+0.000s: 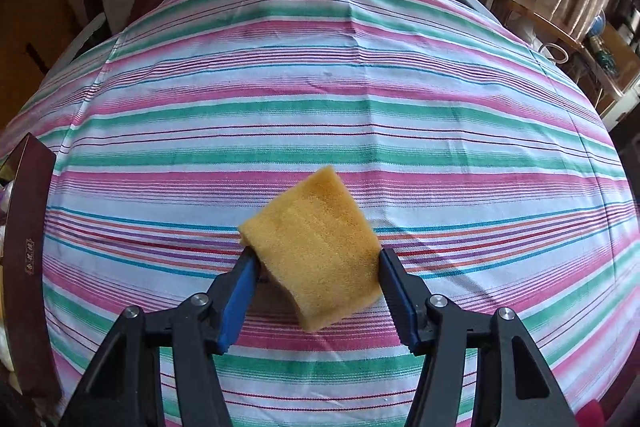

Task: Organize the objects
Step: 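Carry green box into tray with left tool while right tool holds sponge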

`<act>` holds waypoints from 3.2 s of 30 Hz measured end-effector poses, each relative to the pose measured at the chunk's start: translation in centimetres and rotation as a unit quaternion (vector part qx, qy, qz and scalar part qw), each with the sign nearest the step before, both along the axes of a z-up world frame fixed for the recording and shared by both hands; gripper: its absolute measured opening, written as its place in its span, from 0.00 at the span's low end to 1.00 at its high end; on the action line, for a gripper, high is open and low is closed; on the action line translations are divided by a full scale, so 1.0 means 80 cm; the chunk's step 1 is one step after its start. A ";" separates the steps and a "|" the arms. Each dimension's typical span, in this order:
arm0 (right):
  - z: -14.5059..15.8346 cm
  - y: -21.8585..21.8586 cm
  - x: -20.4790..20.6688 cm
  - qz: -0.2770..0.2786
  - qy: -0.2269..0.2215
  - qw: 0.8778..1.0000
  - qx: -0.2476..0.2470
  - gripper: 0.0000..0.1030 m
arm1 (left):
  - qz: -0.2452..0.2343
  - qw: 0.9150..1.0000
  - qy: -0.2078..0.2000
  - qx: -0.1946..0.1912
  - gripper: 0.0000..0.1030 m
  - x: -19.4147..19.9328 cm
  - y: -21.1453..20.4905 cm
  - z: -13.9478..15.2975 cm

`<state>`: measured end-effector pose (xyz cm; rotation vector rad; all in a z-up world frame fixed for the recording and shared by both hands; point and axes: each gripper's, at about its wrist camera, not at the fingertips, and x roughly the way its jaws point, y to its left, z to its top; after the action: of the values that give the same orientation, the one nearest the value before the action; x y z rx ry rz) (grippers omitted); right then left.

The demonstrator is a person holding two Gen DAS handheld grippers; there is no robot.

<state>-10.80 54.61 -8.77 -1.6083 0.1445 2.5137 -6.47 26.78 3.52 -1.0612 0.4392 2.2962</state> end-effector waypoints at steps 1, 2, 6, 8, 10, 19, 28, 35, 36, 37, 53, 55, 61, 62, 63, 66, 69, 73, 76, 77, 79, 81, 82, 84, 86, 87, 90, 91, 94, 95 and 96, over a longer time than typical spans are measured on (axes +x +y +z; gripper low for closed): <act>0.000 0.000 0.000 0.000 0.000 1.000 0.001 0.59 | 0.003 1.000 0.002 0.001 0.71 0.004 -0.009 0.001; 0.000 -0.001 0.000 0.001 0.002 1.000 0.002 0.58 | 0.006 1.000 0.006 0.001 0.71 0.008 -0.016 0.002; -0.003 -0.003 -0.004 0.005 0.002 1.000 0.011 0.56 | 0.019 1.000 0.016 0.005 0.71 0.017 -0.044 0.004; -0.003 -0.003 -0.004 0.006 0.002 1.000 0.012 0.56 | 0.026 1.000 0.014 0.007 0.71 0.019 -0.058 0.002; -0.004 -0.003 -0.004 0.006 0.002 1.000 0.013 0.56 | 0.032 0.999 0.010 0.012 0.71 0.022 -0.071 -0.001; -0.009 -0.006 -0.004 0.017 -0.003 0.999 0.030 0.56 | 0.078 0.996 -0.020 0.024 0.71 0.016 -0.141 -0.026; -0.014 -0.007 -0.002 0.024 -0.008 0.999 0.040 0.57 | 0.154 0.984 -0.039 0.076 0.71 0.026 -0.259 -0.039; -0.016 -0.012 -0.004 0.029 -0.009 0.998 0.054 0.57 | 0.161 0.979 -0.075 0.105 0.71 0.031 -0.294 -0.062; -0.017 -0.012 -0.004 0.029 -0.009 0.998 0.054 0.57 | 0.155 0.979 -0.079 0.107 0.71 0.029 -0.289 -0.063; -0.016 -0.012 -0.004 0.029 -0.009 0.998 0.055 0.57 | 0.146 0.979 -0.086 0.112 0.71 0.024 -0.281 -0.063; -0.012 -0.016 -0.006 0.027 -0.012 0.998 0.053 0.58 | 0.170 0.934 -0.257 0.180 0.71 -0.124 -0.182 -0.110; -0.012 -0.015 -0.007 0.026 -0.013 0.998 0.052 0.59 | 0.172 0.933 -0.263 0.175 0.71 -0.136 -0.173 -0.120; -0.010 -0.014 -0.008 0.026 -0.014 0.998 0.051 0.60 | 0.183 0.934 -0.272 0.143 0.71 -0.160 -0.159 -0.147; -0.010 -0.014 -0.008 0.026 -0.014 0.998 0.051 0.60 | 0.186 0.934 -0.271 0.137 0.72 -0.163 -0.157 -0.150; -0.010 -0.014 -0.008 0.026 -0.014 0.998 0.050 0.60 | 0.188 0.935 -0.271 0.132 0.72 -0.166 -0.155 -0.154; -0.009 -0.014 -0.008 0.026 -0.015 0.998 0.050 0.61 | 0.196 0.933 -0.277 0.122 0.72 -0.173 -0.153 -0.164; -0.012 -0.015 -0.008 0.025 -0.014 0.998 0.051 0.61 | 0.196 0.937 -0.266 0.115 0.73 -0.177 -0.150 -0.164; -0.016 -0.016 -0.008 0.024 -0.014 0.998 0.051 0.62 | 0.201 0.934 -0.272 0.116 0.73 -0.178 -0.150 -0.163; -0.019 -0.018 -0.007 0.021 -0.015 0.998 0.050 0.64 | 0.196 0.934 -0.271 0.122 0.76 -0.176 -0.153 -0.160; -0.019 -0.018 -0.007 0.020 -0.015 0.999 0.048 0.64 | 0.195 0.936 -0.268 0.119 0.78 -0.175 -0.153 -0.157; -0.018 -0.017 -0.003 0.018 -0.015 0.999 0.047 0.64 | 0.192 0.939 -0.262 0.115 0.79 -0.173 -0.154 -0.153; -0.017 -0.017 -0.002 0.019 -0.015 0.999 0.048 0.65 | 0.188 0.941 -0.259 0.111 0.79 -0.174 -0.154 -0.149; -0.017 -0.017 -0.001 0.019 -0.015 0.999 0.048 0.65 | 0.189 0.942 -0.255 0.110 0.79 -0.173 -0.154 -0.146; -0.016 -0.017 0.000 0.019 -0.015 0.999 0.047 0.65 | 0.188 0.946 -0.240 0.109 0.79 -0.166 -0.157 -0.135; -0.015 -0.018 -0.001 0.020 -0.015 0.999 0.048 0.65 | 0.176 0.958 -0.203 0.096 0.79 -0.152 -0.160 -0.116; -0.016 -0.017 -0.005 0.021 -0.015 0.999 0.047 0.65 | 0.171 0.966 -0.174 0.084 0.79 -0.141 -0.162 -0.105; -0.016 -0.018 -0.005 0.025 -0.015 0.998 0.049 0.63 | 0.160 0.981 -0.088 0.059 0.79 -0.099 -0.177 -0.072; -0.015 -0.018 -0.005 0.025 -0.015 0.998 0.049 0.62 | 0.161 0.983 -0.073 0.057 0.79 -0.087 -0.183 -0.067; -0.015 -0.018 -0.005 0.027 -0.015 0.998 0.052 0.62 | 0.167 0.983 -0.045 0.054 0.79 -0.053 -0.199 -0.058; -0.015 -0.019 -0.004 0.027 -0.015 0.998 0.054 0.62 | 0.170 0.983 -0.037 0.053 0.79 -0.040 -0.207 -0.057; -0.015 -0.020 -0.004 0.028 -0.014 0.998 0.055 0.62 | 0.173 0.983 -0.032 0.051 0.79 -0.031 -0.214 -0.054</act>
<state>-11.11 53.04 -9.96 -1.6265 -0.0416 2.4904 -8.97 9.67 -0.81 -1.2360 0.1135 2.5429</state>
